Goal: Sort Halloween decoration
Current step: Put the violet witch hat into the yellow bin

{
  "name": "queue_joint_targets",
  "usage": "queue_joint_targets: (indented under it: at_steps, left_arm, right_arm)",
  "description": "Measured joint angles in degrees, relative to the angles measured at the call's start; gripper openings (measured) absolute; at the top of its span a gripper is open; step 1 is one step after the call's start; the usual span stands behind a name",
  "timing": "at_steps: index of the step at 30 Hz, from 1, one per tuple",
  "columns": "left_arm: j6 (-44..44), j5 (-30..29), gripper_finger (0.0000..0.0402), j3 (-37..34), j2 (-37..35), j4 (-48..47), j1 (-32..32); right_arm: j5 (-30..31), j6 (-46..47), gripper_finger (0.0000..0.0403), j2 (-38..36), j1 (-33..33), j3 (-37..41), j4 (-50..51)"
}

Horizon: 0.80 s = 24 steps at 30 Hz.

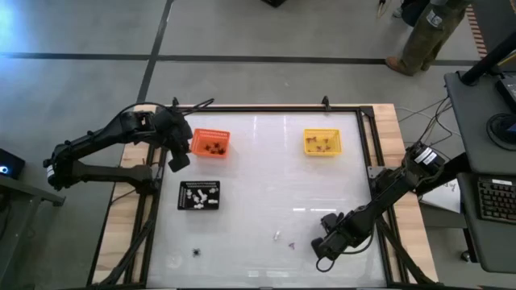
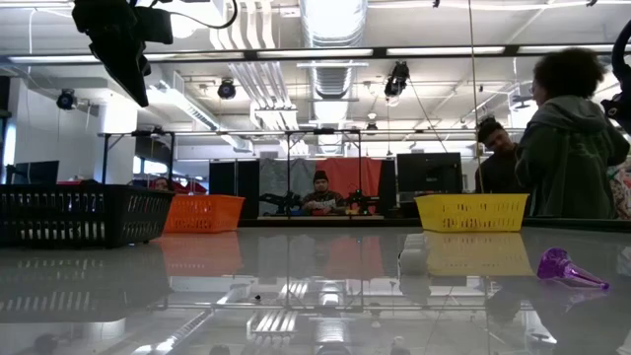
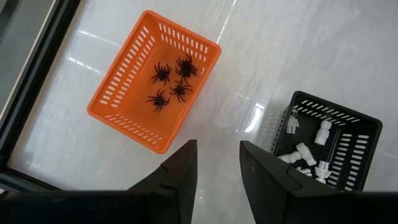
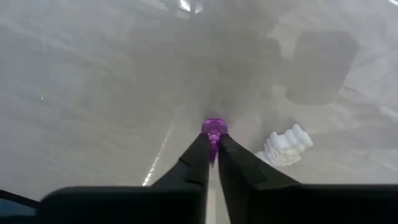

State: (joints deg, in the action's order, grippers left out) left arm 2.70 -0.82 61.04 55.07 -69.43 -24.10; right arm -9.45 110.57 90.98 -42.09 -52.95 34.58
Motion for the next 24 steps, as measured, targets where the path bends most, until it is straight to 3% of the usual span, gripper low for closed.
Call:
queue_joint_targets:
  at_steps: [11,18,24]
  left_arm:
    - [0.65,0.0,0.0103,0.0,0.0,0.0,0.0]
    - [0.63,0.0,0.0103,0.0,0.02,0.0,0.0]
    - [0.63,0.0,0.0103,0.0,0.02,0.09,0.0]
  right_arm:
    - [0.88,2.82,0.0009,-0.85,0.77,-1.05,-0.36]
    - [11.7,0.39,0.0009,-4.79,3.99,-2.21,2.61]
    - [16.99,-8.44,0.0009,-10.42,11.21,-2.08,12.79]
